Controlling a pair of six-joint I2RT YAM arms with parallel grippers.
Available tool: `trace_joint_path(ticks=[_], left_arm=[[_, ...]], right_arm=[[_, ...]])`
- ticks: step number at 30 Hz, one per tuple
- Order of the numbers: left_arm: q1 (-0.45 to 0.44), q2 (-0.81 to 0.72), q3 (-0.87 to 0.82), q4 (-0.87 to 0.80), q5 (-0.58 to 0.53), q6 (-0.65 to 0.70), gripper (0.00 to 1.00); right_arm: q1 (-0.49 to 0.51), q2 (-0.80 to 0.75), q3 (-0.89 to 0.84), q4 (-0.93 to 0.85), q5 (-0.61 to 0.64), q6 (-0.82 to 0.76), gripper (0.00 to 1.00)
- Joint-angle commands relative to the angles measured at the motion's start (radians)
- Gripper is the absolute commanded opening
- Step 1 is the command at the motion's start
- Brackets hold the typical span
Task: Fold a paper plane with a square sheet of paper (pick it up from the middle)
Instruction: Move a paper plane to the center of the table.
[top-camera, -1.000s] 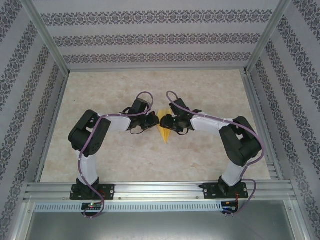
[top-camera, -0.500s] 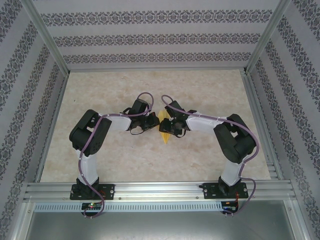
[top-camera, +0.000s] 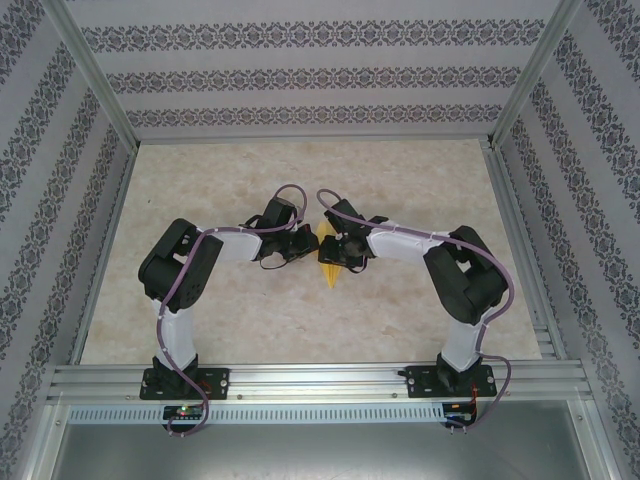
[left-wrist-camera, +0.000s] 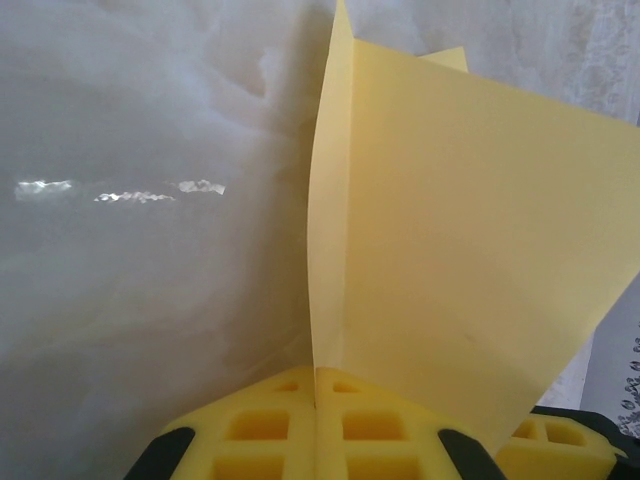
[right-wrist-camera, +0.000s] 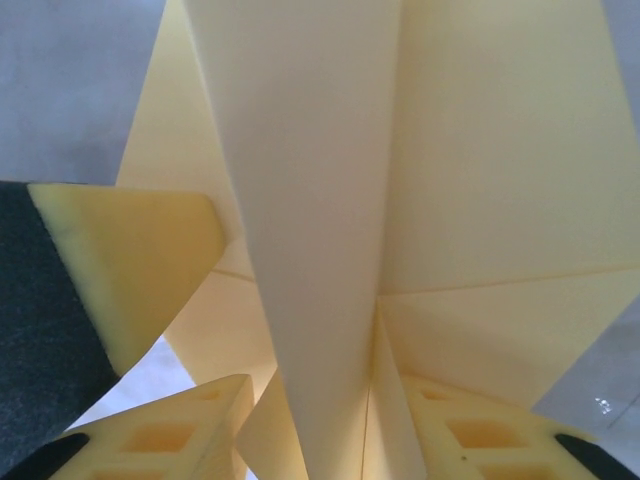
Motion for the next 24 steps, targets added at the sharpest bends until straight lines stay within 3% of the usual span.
trace_joint_path(ticks=[1,7,12,17,24], left_arm=[[0.011,-0.004,0.008,0.04,-0.008,0.007,0.05],[0.02,-0.045,0.014,-0.008,-0.032,0.02,0.12],[0.058,-0.139,-0.003,-0.099,-0.116,0.048,0.22],[0.082,-0.223,0.0,-0.248,-0.269,0.101,0.39],[0.101,-0.28,0.01,-0.41,-0.463,0.132,0.67]], right_arm=[[0.011,0.016,0.031,-0.041,0.05,-0.016,0.34],[0.014,0.009,0.046,-0.076,0.078,-0.015,0.18],[0.016,0.0,0.067,-0.134,0.129,-0.019,0.08],[0.017,0.007,0.099,-0.194,0.183,-0.019,0.06],[0.021,0.059,0.149,-0.23,0.202,-0.016,0.14]])
